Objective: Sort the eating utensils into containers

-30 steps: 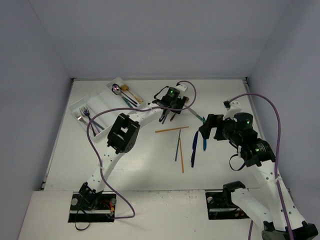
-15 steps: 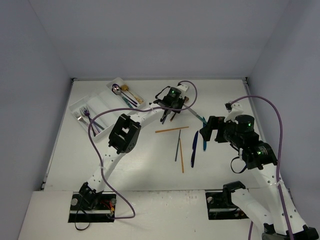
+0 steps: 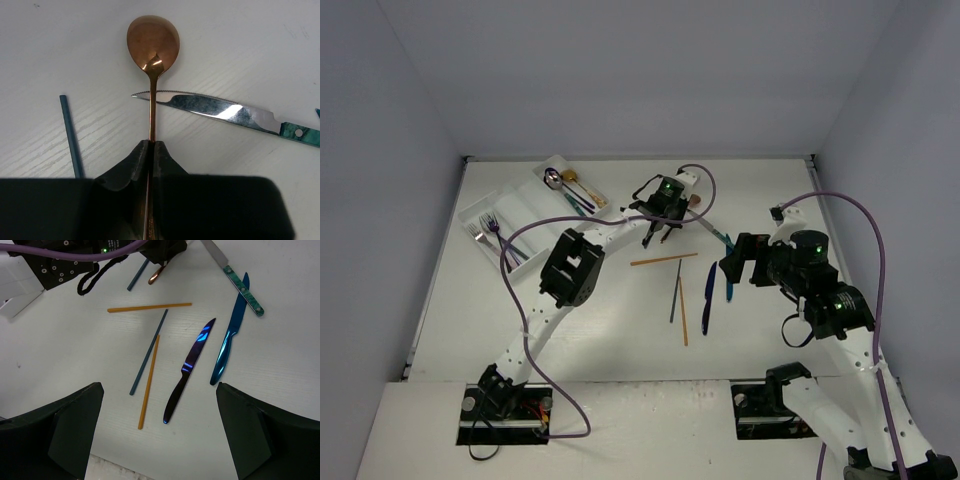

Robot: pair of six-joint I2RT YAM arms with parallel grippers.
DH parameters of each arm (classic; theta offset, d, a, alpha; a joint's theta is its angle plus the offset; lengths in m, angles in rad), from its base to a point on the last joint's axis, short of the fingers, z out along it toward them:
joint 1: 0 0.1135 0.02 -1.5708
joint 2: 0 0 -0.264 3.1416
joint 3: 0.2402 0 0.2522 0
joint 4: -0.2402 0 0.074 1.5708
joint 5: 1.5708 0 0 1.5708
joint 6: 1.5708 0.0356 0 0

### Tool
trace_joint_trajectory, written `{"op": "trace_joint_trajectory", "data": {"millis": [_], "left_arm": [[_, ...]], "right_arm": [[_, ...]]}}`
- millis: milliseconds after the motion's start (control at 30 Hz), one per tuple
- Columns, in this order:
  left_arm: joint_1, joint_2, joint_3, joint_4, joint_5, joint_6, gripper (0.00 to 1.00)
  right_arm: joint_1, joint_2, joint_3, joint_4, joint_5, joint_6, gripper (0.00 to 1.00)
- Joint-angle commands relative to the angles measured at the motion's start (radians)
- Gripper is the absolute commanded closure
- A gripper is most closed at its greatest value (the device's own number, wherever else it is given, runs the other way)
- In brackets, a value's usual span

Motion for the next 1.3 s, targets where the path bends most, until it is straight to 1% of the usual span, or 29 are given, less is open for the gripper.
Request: {"op": "trace_joint_trajectory", "data": {"millis": [0,133,233,300,400,533,700,867,1067,1133,1167,1233,1267], "left_arm": [[-0.007,-0.175,-0.003,0.098,-0.03,-0.008,1.0],[0.009,-0.306,-0.048,0.173,-0.122,-0.016,1.0],[0.039,-0.379,-0.116,0.214,-0.208,-0.068,1.0],[0.072,-0.42,-0.168,0.209,-0.28,-0.119,1.0],[0.134,-0.466,-0.256,0.175,-0.389,-0.237,1.0],[0.203,-0.512,-0.369,0.145,-0.478,-0.382,1.0],[0.264,-0.501,-0.417,0.152,-0.535,-0.486,1.0],[0.31,-0.448,-0.424,0.221,-0.58,-0.507,1.0],[0.358,-0.363,-0.359,0.151,-0.598,-0.569,1.0],[0.368,-0.355,-0.348,0.138,-0.607,-0.577,0.93],[0.37,-0.353,-0.349,0.141,-0.615,-0.573,0.85],[0.373,-0.354,-0.344,0.144,-0.619,-0.562,0.78],[0.375,-0.36,-0.337,0.138,-0.618,-0.553,0.7]], "right_arm": [[-0.003,-0.004,0.044,0.026,0.022,0.001,0.06],[-0.003,0.001,0.058,0.026,0.028,-0.008,0.06],[-0.003,0.004,0.071,0.026,0.038,-0.016,0.06],[-0.003,0.005,0.077,0.026,0.045,-0.022,0.06],[-0.003,0.019,0.085,0.027,0.059,-0.026,0.06],[-0.003,0.044,0.094,0.028,0.074,-0.03,0.06],[-0.003,0.079,0.095,0.029,0.087,-0.032,0.06],[-0.004,0.099,0.095,0.029,0.098,-0.029,0.06],[-0.003,0.102,0.09,0.029,0.106,-0.017,0.06],[-0.003,0.104,0.09,0.029,0.108,-0.015,0.05],[-0.003,0.104,0.091,0.029,0.108,-0.014,0.05],[-0.003,0.104,0.092,0.028,0.109,-0.014,0.05],[-0.003,0.105,0.092,0.029,0.109,-0.015,0.05]]}}
